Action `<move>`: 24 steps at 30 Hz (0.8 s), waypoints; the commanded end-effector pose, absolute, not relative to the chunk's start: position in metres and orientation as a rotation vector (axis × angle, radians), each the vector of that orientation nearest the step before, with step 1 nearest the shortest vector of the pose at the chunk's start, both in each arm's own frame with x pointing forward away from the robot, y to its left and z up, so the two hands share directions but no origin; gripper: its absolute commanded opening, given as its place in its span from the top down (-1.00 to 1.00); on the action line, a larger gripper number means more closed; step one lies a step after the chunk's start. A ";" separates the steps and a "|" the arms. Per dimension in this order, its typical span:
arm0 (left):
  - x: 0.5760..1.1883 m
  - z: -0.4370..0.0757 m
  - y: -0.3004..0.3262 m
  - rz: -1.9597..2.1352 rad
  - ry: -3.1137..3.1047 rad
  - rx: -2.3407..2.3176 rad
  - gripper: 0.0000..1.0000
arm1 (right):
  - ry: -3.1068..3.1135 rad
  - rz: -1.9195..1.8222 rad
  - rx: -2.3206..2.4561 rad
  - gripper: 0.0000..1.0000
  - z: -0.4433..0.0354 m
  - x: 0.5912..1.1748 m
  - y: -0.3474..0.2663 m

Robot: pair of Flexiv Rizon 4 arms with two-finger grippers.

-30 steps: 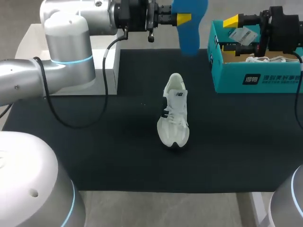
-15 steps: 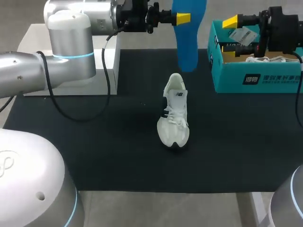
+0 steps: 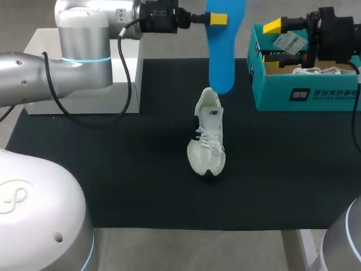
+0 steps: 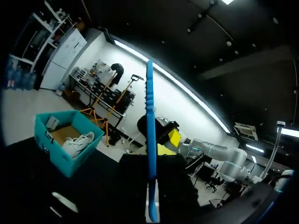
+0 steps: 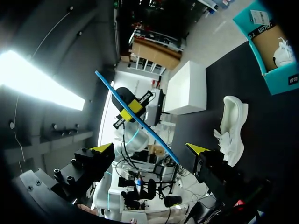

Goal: Take the shoe out of the shoebox, open the shoe tongue, remove and reinsert the insole, then place the shoe into the shoebox

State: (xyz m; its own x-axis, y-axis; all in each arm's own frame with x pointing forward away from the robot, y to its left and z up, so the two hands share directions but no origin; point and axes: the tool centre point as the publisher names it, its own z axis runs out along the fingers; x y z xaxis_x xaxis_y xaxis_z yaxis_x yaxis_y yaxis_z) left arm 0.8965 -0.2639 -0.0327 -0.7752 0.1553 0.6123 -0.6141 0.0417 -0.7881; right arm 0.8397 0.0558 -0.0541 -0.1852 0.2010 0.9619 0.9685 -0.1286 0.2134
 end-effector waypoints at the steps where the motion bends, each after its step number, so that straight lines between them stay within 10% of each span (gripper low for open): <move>1: 0.906 -0.042 -0.263 1.446 -1.472 0.845 1.00 | -1.428 -1.377 -1.361 -1.00 -0.055 0.842 0.058; 24: 0.911 -0.054 -0.267 1.349 -1.421 0.988 1.00 | -1.588 -1.367 -1.437 -1.00 -0.005 0.836 0.044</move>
